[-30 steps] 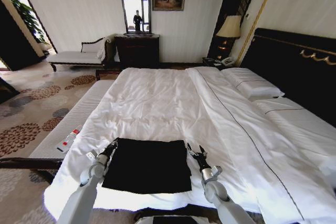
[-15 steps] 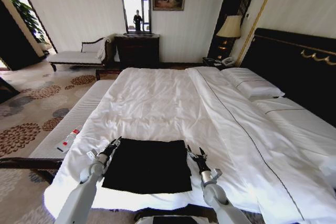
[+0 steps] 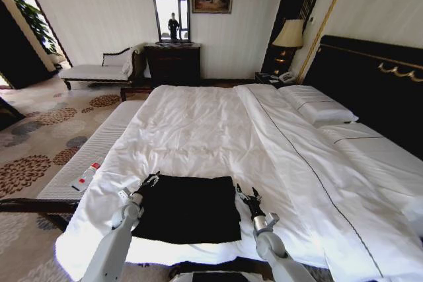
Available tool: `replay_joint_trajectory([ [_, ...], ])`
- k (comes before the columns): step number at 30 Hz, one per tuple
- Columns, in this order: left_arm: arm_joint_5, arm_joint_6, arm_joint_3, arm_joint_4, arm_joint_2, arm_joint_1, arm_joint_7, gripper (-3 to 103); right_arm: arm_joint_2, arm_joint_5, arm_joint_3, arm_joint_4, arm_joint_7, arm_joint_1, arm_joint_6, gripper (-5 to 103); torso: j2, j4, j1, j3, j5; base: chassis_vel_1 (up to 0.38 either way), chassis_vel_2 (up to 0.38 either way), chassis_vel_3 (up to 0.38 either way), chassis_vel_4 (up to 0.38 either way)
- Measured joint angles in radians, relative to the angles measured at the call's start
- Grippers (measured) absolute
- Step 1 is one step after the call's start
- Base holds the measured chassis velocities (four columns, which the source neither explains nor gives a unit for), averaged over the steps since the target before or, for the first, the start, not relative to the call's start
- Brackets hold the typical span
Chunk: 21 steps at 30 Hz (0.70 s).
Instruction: Fold the clothes on the bed.
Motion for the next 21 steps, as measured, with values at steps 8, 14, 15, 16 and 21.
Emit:
replay_joint_trajectory([
  [8,0.0,-0.002,-0.008,-0.013,-0.002,0.01,-0.005,38,-0.006,0.017,-0.001,-0.009,0.001,0.015,0.0,100,0.0,0.0,0.0,0.0,-0.0002,0.0,0.0,0.0,0.0],
  [14,-0.001,-0.004,-0.016,-0.027,-0.002,0.015,-0.011,16,-0.008,0.037,-0.004,-0.034,0.003,0.037,0.0,100,0.0,-0.0001,0.0,0.0,-0.0001,0.0,0.0,0.0,0.0],
  [15,-0.001,-0.005,-0.017,-0.028,0.0,0.015,-0.013,11,-0.011,0.051,-0.005,-0.04,-0.002,0.043,-0.001,100,0.0,-0.0001,0.0,0.0,-0.0001,0.0,0.0,0.0,0.0],
  [16,-0.001,-0.005,-0.017,-0.028,0.002,0.015,-0.014,5,-0.018,0.077,-0.007,-0.047,-0.016,0.051,-0.008,100,0.0,0.0,0.0,0.0,-0.0001,0.0,0.0,0.0,0.0],
  [21,-0.003,-0.005,-0.017,-0.028,0.005,0.005,-0.019,1,-0.046,0.185,-0.014,-0.083,-0.132,0.086,-0.031,100,0.0,0.0,0.0,0.0,-0.0001,0.0,0.0,0.0,0.0],
])
